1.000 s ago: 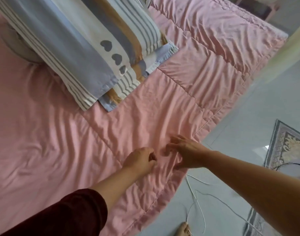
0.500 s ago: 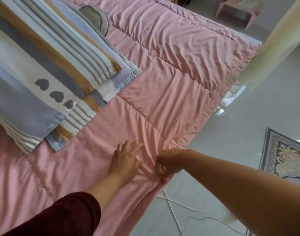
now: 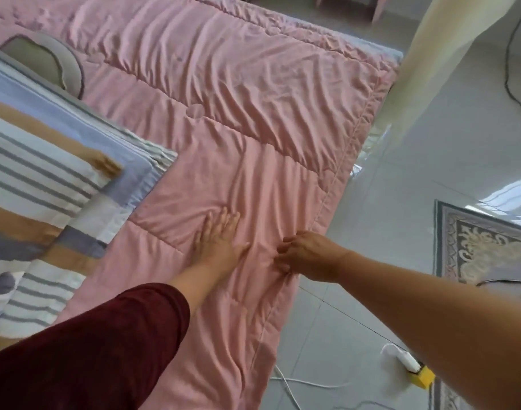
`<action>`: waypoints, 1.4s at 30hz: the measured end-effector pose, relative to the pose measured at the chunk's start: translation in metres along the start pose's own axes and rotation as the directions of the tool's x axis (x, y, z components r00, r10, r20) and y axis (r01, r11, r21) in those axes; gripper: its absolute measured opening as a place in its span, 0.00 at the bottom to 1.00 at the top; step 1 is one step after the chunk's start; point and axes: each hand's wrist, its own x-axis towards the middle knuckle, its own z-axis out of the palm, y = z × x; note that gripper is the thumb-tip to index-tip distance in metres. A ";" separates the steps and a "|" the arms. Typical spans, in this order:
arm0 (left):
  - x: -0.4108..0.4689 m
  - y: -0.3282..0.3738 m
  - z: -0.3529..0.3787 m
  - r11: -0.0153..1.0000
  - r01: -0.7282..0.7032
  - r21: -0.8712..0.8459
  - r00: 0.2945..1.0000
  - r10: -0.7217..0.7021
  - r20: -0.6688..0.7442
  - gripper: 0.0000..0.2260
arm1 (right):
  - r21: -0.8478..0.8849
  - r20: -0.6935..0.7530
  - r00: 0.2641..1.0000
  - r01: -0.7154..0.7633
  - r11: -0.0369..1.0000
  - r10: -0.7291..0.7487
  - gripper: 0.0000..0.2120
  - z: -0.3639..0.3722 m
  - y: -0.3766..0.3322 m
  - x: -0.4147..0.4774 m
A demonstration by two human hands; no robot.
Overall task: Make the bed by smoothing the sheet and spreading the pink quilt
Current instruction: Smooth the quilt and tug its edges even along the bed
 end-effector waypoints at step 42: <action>0.262 0.116 -0.166 0.981 -0.011 -0.195 0.997 0.025 0.070 0.22 | 0.301 0.187 0.427 -0.882 0.362 0.885 0.25 -0.132 0.319 0.051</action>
